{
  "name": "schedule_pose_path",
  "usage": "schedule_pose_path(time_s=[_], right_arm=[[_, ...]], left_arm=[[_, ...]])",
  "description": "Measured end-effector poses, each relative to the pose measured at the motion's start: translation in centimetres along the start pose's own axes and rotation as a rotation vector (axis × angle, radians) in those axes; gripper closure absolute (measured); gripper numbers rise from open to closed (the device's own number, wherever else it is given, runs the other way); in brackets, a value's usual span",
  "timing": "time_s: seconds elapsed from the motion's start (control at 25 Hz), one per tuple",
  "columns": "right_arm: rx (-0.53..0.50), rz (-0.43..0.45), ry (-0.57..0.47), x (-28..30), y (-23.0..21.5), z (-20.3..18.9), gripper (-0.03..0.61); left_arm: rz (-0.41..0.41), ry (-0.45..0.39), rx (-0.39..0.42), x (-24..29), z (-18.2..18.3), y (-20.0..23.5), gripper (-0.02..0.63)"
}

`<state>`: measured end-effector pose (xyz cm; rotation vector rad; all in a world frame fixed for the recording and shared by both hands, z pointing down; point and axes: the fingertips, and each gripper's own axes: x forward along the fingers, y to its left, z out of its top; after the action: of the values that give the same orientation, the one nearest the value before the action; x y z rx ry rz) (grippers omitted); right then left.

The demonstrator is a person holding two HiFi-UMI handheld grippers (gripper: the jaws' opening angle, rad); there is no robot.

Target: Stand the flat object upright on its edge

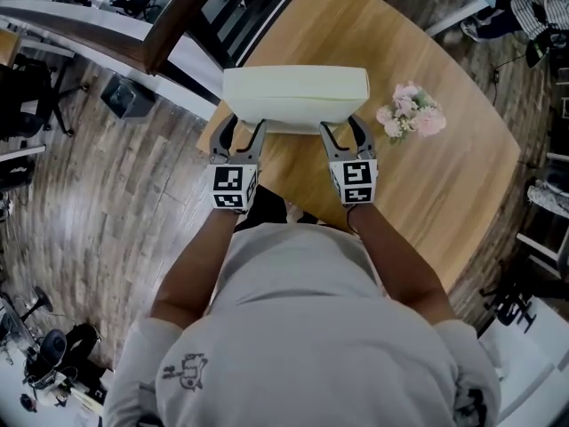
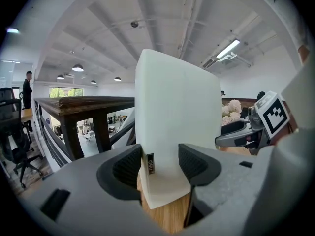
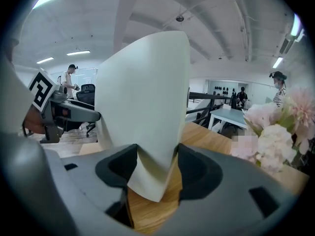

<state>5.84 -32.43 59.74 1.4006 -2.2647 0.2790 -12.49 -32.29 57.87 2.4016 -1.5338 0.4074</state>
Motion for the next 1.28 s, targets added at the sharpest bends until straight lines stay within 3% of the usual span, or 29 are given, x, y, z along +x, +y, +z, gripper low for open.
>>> schedule_pose_path(time_s=[0.84, 1.28], right_arm=[[-0.05, 0.025, -0.017, 0.2, 0.0, -2.3, 0.293], [-0.048, 0.058, -0.058, -2.2, -0.4, -1.0, 0.29]], left_arm=[[-0.046, -0.009, -0.009, 0.0, -1.6, -0.4, 0.373], [-0.012, -0.007, 0.011, -1.8, -1.9, -0.4, 0.373]])
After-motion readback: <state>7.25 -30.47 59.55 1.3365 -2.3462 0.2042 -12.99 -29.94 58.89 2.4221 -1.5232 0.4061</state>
